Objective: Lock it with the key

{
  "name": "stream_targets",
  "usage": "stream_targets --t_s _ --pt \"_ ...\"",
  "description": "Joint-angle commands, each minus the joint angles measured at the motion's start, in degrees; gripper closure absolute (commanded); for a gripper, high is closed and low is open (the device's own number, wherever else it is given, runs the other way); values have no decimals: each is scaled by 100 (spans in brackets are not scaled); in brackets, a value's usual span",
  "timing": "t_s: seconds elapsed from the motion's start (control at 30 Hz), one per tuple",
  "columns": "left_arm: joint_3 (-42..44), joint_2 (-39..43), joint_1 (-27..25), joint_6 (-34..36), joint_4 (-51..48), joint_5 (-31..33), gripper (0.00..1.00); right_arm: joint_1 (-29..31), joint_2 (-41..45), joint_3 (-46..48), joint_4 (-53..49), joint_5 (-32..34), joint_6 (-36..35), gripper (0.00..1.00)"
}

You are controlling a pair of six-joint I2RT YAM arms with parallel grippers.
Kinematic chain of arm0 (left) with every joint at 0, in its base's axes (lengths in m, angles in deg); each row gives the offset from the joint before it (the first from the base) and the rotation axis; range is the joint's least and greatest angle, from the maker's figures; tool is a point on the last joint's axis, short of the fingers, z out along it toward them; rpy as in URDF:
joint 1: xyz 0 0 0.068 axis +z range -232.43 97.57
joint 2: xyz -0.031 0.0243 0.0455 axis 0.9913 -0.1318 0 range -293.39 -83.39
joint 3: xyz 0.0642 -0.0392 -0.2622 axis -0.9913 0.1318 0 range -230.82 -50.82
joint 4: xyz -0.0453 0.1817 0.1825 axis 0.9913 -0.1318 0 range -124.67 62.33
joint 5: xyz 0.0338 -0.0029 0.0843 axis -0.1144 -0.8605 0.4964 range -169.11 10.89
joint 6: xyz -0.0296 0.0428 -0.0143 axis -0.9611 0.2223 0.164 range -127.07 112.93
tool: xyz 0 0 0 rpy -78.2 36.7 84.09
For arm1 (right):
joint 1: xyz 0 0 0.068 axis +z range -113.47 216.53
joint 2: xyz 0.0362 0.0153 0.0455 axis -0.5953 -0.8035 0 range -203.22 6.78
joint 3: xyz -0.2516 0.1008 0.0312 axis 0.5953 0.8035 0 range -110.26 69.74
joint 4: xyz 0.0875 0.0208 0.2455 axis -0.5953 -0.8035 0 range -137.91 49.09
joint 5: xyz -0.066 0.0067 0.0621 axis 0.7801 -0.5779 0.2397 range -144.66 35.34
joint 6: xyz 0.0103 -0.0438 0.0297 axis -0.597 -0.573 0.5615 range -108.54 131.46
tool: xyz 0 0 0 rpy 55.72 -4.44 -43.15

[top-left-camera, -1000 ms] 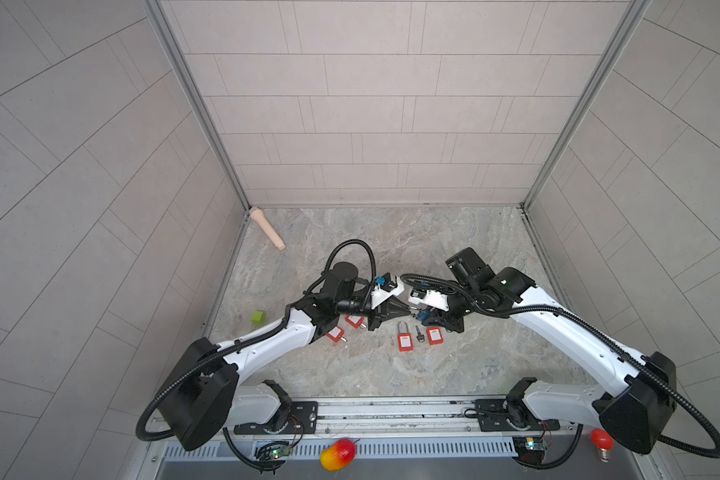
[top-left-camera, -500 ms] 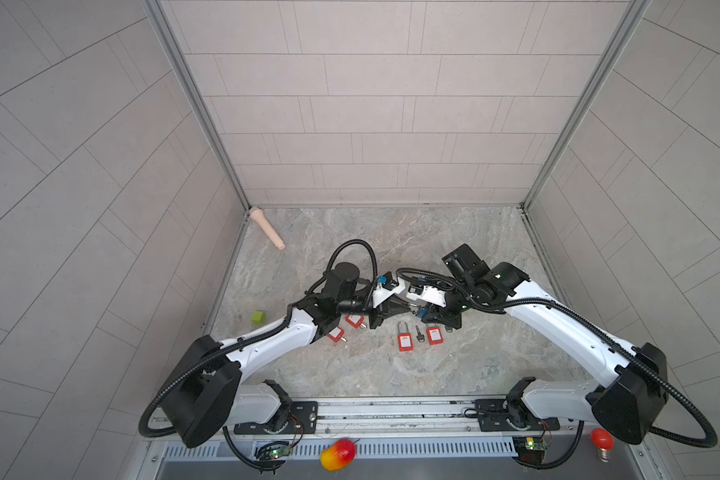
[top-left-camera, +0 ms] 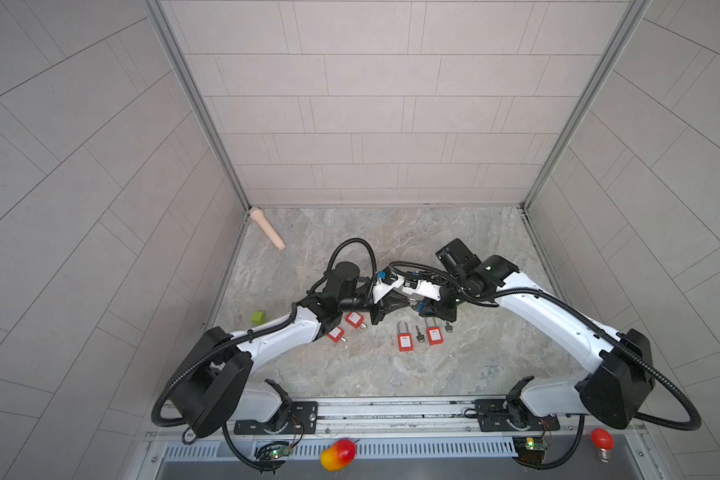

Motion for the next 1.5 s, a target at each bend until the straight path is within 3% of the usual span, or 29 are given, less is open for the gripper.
stream_targets --t_s 0.0,0.23,0.4,0.77,1.0,1.27,1.47 --pt "-75 -124 -377 -60 405 -1064 100 91 -23 -426 2123 -492 314 100" --pt "-103 -123 -376 -192 459 -1150 100 98 -224 -672 1836 -635 304 100" --pt "-198 -199 -420 -161 370 -1250 100 30 -140 -505 2341 -769 554 100" --pt "-377 -295 -515 -109 158 -1398 100 -31 -535 -1016 1993 -752 207 100" --pt "-407 -297 -513 -126 117 -1336 100 -159 -575 -1077 2081 -1138 121 100" --pt "-147 -467 -384 -1226 1666 -1424 100 -390 -367 -1040 1860 -1189 20 100" --pt "-320 -388 -393 -877 998 -1481 100 -509 -362 -1230 1662 -1355 23 100"
